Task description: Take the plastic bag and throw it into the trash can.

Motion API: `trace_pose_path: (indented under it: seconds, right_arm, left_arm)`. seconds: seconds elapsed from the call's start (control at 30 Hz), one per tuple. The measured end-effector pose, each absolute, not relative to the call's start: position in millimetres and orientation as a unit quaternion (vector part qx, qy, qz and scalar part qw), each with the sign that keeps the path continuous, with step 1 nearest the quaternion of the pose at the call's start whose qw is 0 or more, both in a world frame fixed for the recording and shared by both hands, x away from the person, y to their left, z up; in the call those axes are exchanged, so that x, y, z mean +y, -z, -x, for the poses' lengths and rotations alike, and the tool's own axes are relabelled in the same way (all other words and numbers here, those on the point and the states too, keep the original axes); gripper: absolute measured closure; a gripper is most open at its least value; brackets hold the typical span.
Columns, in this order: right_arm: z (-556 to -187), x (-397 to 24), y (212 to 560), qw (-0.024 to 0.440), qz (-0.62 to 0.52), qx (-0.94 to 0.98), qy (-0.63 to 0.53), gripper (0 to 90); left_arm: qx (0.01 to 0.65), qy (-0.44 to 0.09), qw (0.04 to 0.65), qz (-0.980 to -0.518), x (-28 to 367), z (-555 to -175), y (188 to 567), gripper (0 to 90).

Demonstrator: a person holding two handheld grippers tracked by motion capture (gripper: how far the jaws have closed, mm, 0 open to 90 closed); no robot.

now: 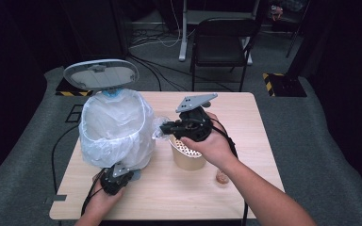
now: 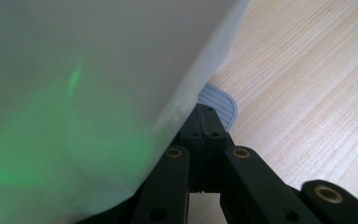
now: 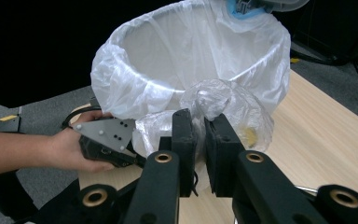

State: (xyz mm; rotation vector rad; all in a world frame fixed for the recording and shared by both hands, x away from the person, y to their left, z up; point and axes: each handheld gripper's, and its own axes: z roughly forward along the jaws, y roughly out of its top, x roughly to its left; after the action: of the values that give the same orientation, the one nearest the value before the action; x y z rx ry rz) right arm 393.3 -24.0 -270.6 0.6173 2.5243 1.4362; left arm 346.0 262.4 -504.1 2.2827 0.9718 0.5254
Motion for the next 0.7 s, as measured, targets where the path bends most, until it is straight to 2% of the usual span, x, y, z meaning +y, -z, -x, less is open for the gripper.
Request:
trace_pose_path:
  seconds: [0.7]
  right_arm:
    - [-414,4,259,0.09,-0.195,0.846,-0.487,83.0]
  left_arm:
    - [0.365,-0.198,0.298,-0.859,262,-346,504,90.0]
